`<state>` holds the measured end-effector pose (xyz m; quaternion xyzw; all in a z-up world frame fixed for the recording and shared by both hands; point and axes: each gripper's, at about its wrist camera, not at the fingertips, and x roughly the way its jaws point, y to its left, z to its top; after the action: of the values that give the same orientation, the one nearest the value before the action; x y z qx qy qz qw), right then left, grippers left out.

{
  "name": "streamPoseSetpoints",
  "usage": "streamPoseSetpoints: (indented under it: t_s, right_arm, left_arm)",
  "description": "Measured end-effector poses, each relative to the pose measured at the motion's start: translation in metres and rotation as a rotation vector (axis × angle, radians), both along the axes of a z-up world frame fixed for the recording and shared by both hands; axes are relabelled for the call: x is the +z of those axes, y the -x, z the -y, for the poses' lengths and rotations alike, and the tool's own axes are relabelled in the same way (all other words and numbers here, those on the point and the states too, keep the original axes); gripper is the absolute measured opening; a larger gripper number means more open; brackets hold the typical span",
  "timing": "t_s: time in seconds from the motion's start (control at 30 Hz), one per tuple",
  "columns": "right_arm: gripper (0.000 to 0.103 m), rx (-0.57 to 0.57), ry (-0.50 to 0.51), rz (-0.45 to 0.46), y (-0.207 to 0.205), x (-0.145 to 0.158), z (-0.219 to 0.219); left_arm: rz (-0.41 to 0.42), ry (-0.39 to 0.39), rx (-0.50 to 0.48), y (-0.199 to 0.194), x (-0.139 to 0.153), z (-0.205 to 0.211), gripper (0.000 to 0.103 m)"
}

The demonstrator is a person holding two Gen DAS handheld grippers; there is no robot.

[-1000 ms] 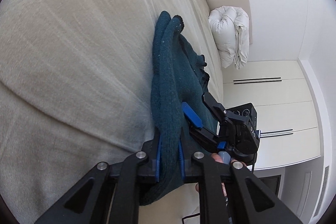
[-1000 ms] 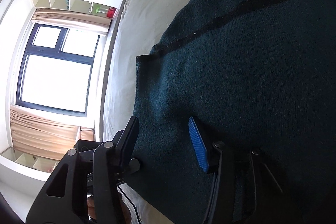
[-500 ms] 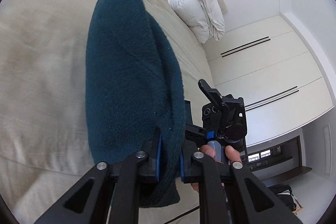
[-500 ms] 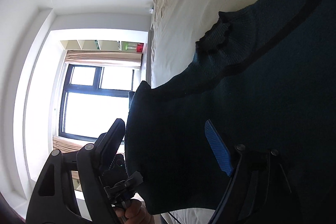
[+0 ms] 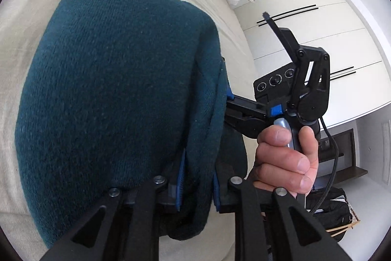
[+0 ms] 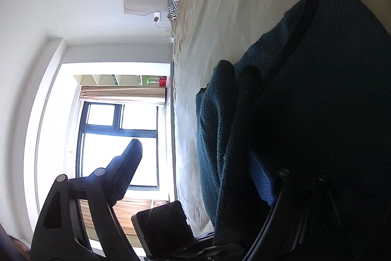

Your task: Fold small clothes

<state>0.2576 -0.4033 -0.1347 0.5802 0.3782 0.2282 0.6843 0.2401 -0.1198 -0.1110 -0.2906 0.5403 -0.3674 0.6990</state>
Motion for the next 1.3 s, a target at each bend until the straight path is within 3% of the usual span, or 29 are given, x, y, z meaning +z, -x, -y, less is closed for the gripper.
streamPoseSetpoints:
  t_s: [0.17, 0.23, 0.47, 0.63, 0.73, 0.87, 1.07, 1.2, 1.3]
  right_arm:
    - [0.084, 0.07, 0.149, -0.034, -0.008, 0.014, -0.018]
    - [0.079, 0.112, 0.228, -0.054, -0.011, 0.016, -0.034]
    - [0.055, 0.168, 0.34, -0.095, -0.009, 0.009, -0.041]
    - [0.017, 0.175, 0.502, -0.119, -0.01, 0.002, -0.052]
    - [0.014, 0.181, 0.588, -0.103, -0.005, 0.016, -0.056]
    - [0.013, 0.182, 0.627, -0.086, 0.003, 0.031, -0.043]
    - [0.013, 0.162, 0.638, -0.104, 0.008, 0.049, 0.002]
    - [0.013, 0.117, 0.617, -0.137, 0.01, 0.043, 0.042]
    - [0.013, 0.131, 0.615, -0.218, 0.012, 0.015, 0.056]
  left_arm:
    - [0.014, 0.073, 0.0, 0.001, 0.008, 0.002, 0.056]
    - [0.026, 0.085, -0.003, 0.007, 0.004, -0.01, 0.063]
    - [0.143, 0.049, 0.042, 0.037, 0.018, -0.062, 0.065]
    - [0.158, 0.027, 0.082, 0.026, 0.023, -0.084, 0.065]
    - [0.166, 0.018, 0.081, 0.016, 0.034, -0.084, 0.065]
    - [0.191, 0.018, 0.052, 0.013, 0.038, -0.086, 0.065]
    - [0.253, 0.006, -0.009, 0.017, 0.049, -0.041, 0.065]
    - [0.274, -0.006, -0.035, 0.011, 0.054, -0.019, 0.065]
    - [0.276, -0.033, -0.052, 0.008, 0.048, -0.012, 0.065]
